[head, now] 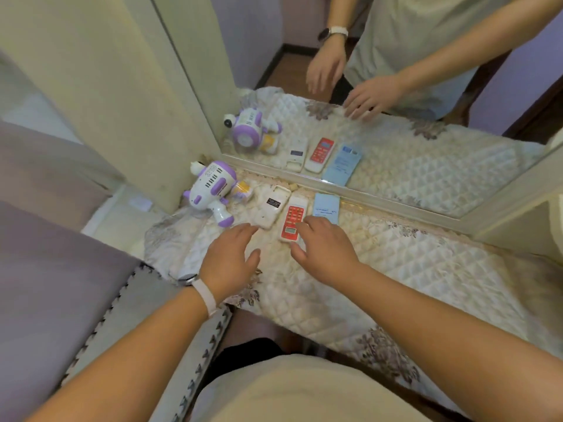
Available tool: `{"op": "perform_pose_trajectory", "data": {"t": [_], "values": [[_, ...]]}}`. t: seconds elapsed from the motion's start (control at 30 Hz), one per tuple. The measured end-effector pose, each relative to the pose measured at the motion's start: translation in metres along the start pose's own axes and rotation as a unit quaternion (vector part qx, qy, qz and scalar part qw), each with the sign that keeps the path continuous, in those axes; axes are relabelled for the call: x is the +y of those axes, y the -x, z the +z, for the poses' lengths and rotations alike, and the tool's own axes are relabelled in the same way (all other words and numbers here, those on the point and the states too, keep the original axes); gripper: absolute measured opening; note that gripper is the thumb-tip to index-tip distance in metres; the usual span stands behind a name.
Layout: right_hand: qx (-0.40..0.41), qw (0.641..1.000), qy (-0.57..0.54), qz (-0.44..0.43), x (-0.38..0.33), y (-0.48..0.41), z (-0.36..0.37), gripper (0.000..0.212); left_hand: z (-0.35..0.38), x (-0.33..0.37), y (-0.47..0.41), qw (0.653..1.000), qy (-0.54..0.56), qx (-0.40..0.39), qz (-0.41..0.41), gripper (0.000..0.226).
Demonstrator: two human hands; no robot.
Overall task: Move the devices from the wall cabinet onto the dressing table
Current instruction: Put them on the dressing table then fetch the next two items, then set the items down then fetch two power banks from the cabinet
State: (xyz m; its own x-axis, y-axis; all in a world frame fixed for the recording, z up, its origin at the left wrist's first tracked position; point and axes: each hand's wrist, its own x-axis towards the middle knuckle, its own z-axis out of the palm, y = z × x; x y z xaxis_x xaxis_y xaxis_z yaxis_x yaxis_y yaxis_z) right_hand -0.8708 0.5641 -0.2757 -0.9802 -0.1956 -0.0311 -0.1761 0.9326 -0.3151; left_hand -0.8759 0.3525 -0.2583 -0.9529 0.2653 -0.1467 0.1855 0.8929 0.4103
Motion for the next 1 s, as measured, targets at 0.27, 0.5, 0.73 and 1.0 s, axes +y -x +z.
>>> {"op": "perform_pose_trajectory", "data": {"t": [0.27,0.5,0.73,1.0], "values": [[0.009,0.99,0.056,-0.128,-0.089,0.026,-0.004,0.046,-0.034,-0.043,0.098,0.992,-0.105,0.073,-0.008,0.057],[0.012,0.968,0.051,-0.245,-0.219,0.084,0.015,0.045,-0.067,-0.104,0.247,0.976,-0.122,0.151,-0.101,0.047],[0.015,0.92,0.055,-0.388,-0.364,0.143,0.035,0.045,-0.088,-0.17,0.415,0.941,-0.135,0.225,-0.215,0.048],[0.003,0.822,0.06,-0.567,-0.509,0.214,0.059,0.047,-0.089,-0.197,0.588,0.869,-0.174,0.295,-0.358,0.047]]}}
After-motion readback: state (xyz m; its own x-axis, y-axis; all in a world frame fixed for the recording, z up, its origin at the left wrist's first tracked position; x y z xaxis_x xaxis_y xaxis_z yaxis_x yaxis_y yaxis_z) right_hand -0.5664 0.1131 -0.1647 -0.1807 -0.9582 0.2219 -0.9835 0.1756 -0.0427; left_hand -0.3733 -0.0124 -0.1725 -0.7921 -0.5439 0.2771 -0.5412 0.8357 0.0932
